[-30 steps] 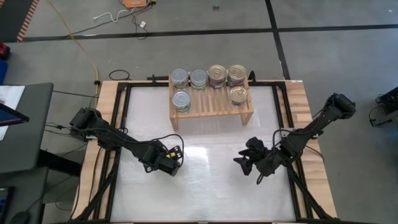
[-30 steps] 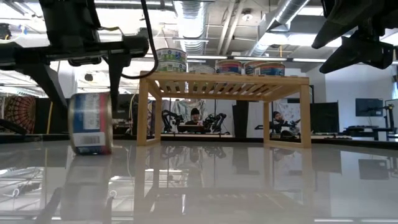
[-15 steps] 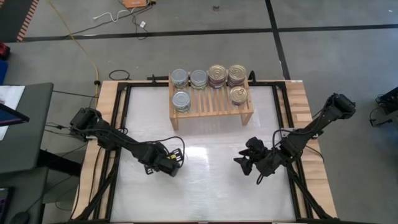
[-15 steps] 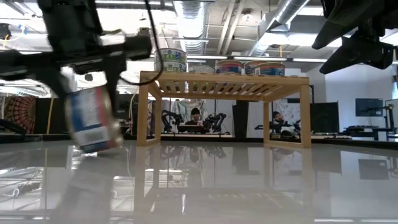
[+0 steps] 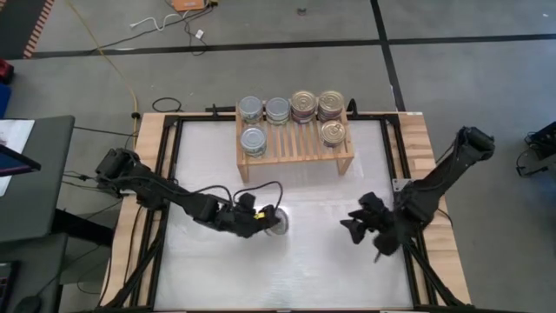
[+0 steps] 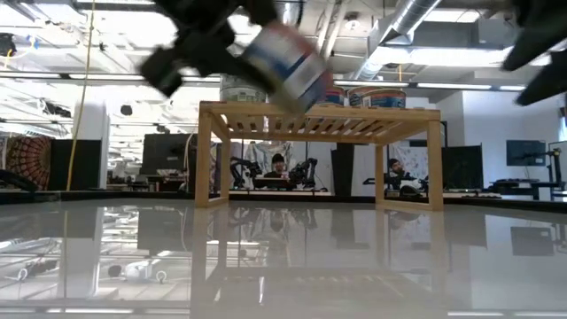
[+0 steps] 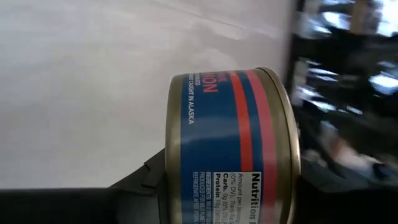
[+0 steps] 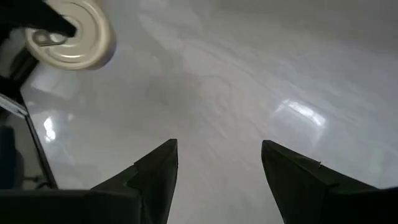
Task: Stack canned seafood by type on shelf
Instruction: Stack the blue tuna can on top of the blue tuna can on the shelf
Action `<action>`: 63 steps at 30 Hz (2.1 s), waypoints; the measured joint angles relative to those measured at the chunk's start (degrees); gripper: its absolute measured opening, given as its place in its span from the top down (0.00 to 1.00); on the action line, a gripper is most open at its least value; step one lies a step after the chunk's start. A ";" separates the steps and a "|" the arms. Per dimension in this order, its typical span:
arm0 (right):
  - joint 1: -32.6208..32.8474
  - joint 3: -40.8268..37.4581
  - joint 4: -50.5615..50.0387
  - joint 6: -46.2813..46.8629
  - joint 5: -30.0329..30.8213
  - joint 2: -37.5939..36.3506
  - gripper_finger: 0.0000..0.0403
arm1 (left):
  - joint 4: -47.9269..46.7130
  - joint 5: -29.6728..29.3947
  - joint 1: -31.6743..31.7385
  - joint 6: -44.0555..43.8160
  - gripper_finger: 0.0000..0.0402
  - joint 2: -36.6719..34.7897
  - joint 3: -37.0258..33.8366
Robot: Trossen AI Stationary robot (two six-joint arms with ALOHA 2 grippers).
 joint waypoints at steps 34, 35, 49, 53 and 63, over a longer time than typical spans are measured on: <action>-10.19 -0.04 41.25 -19.39 18.91 -5.41 0.37 | 39.62 47.09 28.77 37.32 0.56 -0.08 0.07; -11.13 -0.04 43.22 -20.63 18.08 -5.48 0.37 | 39.85 47.56 29.14 37.41 0.56 -0.08 0.07; -23.25 -0.04 51.76 -26.43 3.88 -2.18 0.37 | 42.52 50.53 31.22 38.40 0.56 -0.08 0.07; -24.16 -0.04 51.65 -26.77 3.28 -2.22 0.37 | 42.66 50.47 31.22 38.64 0.56 -0.10 0.09; -26.87 -0.04 50.52 -26.53 -3.48 -2.41 0.37 | 41.95 51.17 31.20 37.87 0.56 -0.12 0.99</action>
